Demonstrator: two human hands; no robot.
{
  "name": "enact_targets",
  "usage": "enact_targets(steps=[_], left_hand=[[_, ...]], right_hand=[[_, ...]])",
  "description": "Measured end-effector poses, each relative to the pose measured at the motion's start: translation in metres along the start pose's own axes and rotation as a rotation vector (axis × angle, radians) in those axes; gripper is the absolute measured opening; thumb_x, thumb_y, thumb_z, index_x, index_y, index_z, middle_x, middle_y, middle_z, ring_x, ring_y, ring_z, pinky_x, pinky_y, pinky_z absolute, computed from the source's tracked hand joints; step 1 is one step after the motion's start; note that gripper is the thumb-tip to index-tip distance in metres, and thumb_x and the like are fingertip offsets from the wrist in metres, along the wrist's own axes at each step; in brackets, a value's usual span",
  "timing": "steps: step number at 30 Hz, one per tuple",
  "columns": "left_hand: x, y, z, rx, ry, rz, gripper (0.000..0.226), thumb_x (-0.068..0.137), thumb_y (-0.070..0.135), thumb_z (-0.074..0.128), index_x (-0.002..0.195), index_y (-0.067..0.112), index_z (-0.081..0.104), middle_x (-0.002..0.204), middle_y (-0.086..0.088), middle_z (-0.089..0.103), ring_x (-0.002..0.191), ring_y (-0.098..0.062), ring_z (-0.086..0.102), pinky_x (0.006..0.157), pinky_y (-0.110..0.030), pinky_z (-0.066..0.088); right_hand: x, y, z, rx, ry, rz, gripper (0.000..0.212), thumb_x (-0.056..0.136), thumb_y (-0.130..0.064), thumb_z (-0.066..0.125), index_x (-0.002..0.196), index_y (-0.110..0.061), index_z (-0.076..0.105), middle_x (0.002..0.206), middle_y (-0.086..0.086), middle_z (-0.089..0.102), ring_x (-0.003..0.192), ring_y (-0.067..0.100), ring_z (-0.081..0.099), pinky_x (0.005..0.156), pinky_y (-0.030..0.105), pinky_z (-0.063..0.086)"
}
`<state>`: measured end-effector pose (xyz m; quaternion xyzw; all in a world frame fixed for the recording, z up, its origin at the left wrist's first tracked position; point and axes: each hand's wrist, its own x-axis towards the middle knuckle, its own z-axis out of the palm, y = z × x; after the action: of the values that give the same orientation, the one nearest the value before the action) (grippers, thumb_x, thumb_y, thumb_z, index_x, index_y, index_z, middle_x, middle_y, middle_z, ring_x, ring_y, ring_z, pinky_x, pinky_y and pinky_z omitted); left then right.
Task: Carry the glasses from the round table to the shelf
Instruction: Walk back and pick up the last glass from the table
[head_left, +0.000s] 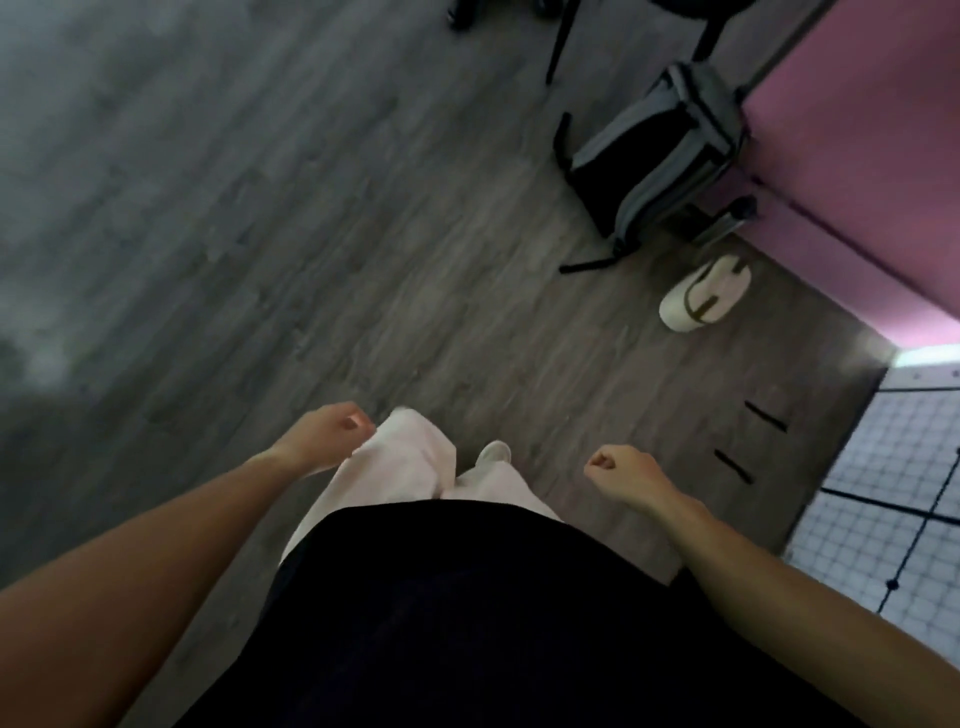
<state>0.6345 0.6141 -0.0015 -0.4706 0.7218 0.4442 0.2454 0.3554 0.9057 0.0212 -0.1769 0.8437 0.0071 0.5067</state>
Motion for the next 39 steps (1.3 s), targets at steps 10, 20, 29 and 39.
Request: enact_targets(steps=[10, 20, 29, 39], left_hand=[[0.119, 0.046, -0.135, 0.102, -0.086, 0.026, 0.011, 0.087, 0.039, 0.063, 0.079, 0.033, 0.063, 0.086, 0.008, 0.070, 0.085, -0.015, 0.065, 0.085, -0.032, 0.052], [0.226, 0.094, -0.289, 0.100, -0.063, 0.024, 0.016, 0.093, 0.027, 0.064, 0.077, 0.025, 0.062, 0.066, 0.008, 0.066, 0.064, -0.015, 0.064, 0.076, -0.028, 0.052], [0.331, 0.188, -0.375, 0.196, -0.131, 0.031, 0.013, 0.094, 0.033, 0.060, 0.086, 0.024, 0.063, 0.082, 0.000, 0.071, 0.064, -0.012, 0.066, 0.065, -0.021, 0.049], [0.465, 0.370, -0.476, 0.233, -0.047, 0.103, 0.016, 0.094, 0.032, 0.061, 0.078, 0.031, 0.058, 0.071, 0.007, 0.066, 0.063, -0.009, 0.064, 0.072, -0.026, 0.051]], right_hand=[[0.090, -0.148, -0.094, 0.022, 0.002, -0.014, 0.013, 0.091, -0.032, 0.060, 0.090, -0.023, 0.069, 0.094, -0.002, 0.069, 0.102, 0.022, 0.064, 0.079, 0.025, 0.043], [0.147, -0.321, -0.184, 0.185, 0.071, -0.103, 0.018, 0.087, -0.035, 0.057, 0.092, -0.024, 0.070, 0.093, -0.004, 0.072, 0.092, 0.019, 0.064, 0.080, 0.029, 0.049], [0.232, -0.338, -0.271, 0.246, -0.013, 0.019, 0.022, 0.079, -0.035, 0.056, 0.085, -0.020, 0.071, 0.083, -0.005, 0.070, 0.081, 0.015, 0.064, 0.078, 0.034, 0.053], [0.365, -0.361, -0.487, 0.247, 0.058, -0.012, 0.024, 0.090, -0.030, 0.056, 0.091, -0.011, 0.071, 0.094, 0.006, 0.071, 0.093, 0.026, 0.066, 0.083, 0.039, 0.055]])
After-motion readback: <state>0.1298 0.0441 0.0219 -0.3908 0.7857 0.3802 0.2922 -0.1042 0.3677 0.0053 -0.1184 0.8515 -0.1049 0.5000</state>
